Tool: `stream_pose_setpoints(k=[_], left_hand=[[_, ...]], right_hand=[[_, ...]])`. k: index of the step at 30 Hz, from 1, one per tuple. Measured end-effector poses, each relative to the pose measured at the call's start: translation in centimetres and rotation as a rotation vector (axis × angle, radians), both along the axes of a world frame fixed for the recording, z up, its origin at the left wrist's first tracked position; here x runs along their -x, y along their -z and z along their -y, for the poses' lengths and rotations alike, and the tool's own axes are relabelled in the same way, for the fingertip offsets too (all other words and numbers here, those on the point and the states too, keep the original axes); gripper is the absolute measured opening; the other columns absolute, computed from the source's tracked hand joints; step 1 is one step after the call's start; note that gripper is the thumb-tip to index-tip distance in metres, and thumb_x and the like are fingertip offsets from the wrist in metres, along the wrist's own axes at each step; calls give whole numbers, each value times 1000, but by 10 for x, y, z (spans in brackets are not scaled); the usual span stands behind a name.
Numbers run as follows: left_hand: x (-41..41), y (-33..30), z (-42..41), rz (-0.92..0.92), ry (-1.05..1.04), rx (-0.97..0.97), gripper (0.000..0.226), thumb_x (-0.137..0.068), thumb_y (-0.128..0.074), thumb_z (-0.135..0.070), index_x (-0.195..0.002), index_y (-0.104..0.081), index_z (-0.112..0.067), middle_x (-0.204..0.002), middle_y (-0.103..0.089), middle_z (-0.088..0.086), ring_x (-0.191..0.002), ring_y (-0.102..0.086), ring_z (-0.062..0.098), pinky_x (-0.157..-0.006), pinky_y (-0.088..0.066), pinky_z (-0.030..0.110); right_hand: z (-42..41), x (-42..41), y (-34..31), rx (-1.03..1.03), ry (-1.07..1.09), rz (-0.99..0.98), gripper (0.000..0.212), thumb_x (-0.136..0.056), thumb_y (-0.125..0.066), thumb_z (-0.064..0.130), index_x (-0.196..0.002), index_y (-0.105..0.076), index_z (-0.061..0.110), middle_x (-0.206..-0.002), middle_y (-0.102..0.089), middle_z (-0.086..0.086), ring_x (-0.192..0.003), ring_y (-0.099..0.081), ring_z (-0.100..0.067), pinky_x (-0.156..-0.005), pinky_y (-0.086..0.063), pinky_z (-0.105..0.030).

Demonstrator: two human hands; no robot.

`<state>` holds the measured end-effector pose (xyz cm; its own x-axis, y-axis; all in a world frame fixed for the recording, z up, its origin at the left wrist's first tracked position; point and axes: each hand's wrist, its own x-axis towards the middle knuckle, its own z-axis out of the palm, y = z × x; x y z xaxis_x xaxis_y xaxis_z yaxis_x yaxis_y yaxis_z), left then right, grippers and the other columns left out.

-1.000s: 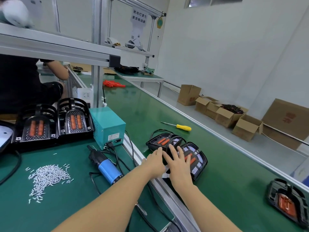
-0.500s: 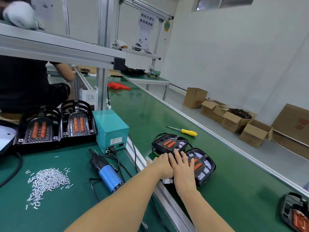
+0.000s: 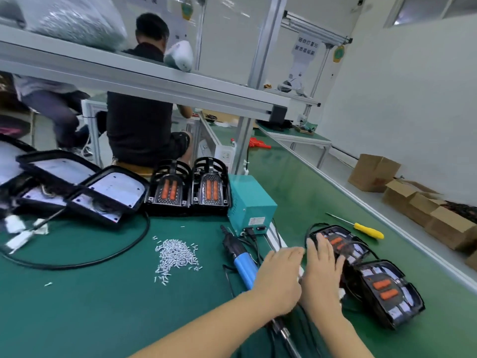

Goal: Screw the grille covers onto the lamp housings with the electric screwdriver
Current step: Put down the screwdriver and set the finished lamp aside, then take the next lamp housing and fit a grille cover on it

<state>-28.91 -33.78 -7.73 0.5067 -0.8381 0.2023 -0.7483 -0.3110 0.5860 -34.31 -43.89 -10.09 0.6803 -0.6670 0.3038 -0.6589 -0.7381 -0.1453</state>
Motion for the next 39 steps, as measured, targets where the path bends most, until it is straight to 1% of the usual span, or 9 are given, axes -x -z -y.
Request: stream_pose_setpoints(k=[3, 7, 14, 17, 19, 30, 32, 35, 39], left_hand=[[-13, 3, -46, 12, -87, 59, 74, -82, -37, 7, -149, -21, -18, -153, -25, -4, -141, -18, 9, -118, -4, 29], [-35, 19, -125, 50, -216, 18, 71, -86, -34, 5, -150, -17, -21, -156, -15, -11, -142, -10, 3, -118, 0, 26], [-67, 48, -267, 31, -677, -116, 69, -89, -32, 6, -151, -12, -20, -158, -10, -9, -144, -11, 7, -118, -3, 29], [-76, 57, -310, 72, -932, -260, 64, -95, -33, -9, -151, -4, -19, -159, -1, -6, -146, -5, 12, -118, -7, 36], [-81, 61, -328, 75, -1037, -357, 57, -99, -27, -22, -150, -3, -17, -160, 1, -5, -146, -1, 12, -118, -6, 41], [-104, 61, -351, 51, -999, -353, 51, -100, -28, -24, -149, -16, -20, -159, -5, -8, -146, -2, 11, -116, -7, 43], [-114, 54, -352, 68, -993, -289, 50, -99, -33, -23, -148, -22, -20, -158, -12, -8, -145, -7, 12, -116, -10, 41], [-132, 45, -352, 102, -963, -195, 49, -97, -40, -22, -145, -32, -18, -155, -22, -6, -143, -15, 13, -116, -14, 38], [-156, 32, -344, 156, -919, -53, 48, -93, -48, -18, -140, -41, -17, -149, -34, -5, -138, -24, 14, -112, -15, 31]], right_hand=[[-38, -23, -9, -39, -189, 64, 65, -93, -45, 2, -153, -22, 14, -163, -7, -4, -151, -5, -20, -118, 3, -48], [-91, -45, -9, 22, -347, -27, 62, -101, -36, 19, -155, -7, 30, -163, 3, 6, -150, 2, -14, -118, 3, -51], [-202, -81, 17, -24, -728, -97, 51, -105, -27, 36, -155, -16, 29, -164, -6, 9, -151, 4, -17, -103, 29, -52], [-246, -97, 30, 42, -850, -116, 50, -104, -31, 36, -153, -28, 27, -161, -21, 6, -150, -11, -20, -109, 14, -62], [-272, -109, 36, -5, -940, -150, 50, -105, -28, 34, -154, -23, 24, -163, -16, 6, -151, -5, -20, -104, 26, -59], [-321, -141, 39, 103, -1087, -224, 54, -105, -19, 44, -152, -26, 16, -160, -22, 5, -150, -5, -18, -93, 40, -56], [-312, -136, 32, 153, -1053, -232, 58, -102, -18, 47, -147, -39, 17, -154, -36, 6, -148, -21, -20, -102, 29, -67], [-290, -123, 27, 233, -904, -204, 59, -91, -27, 52, -113, -74, 24, -120, -68, 14, -119, -61, -14, -103, -16, -61], [-252, -114, 33, 273, -735, -153, 61, -87, -32, 52, -95, -80, 15, -104, -75, 6, -104, -70, -18, -104, -15, -57]])
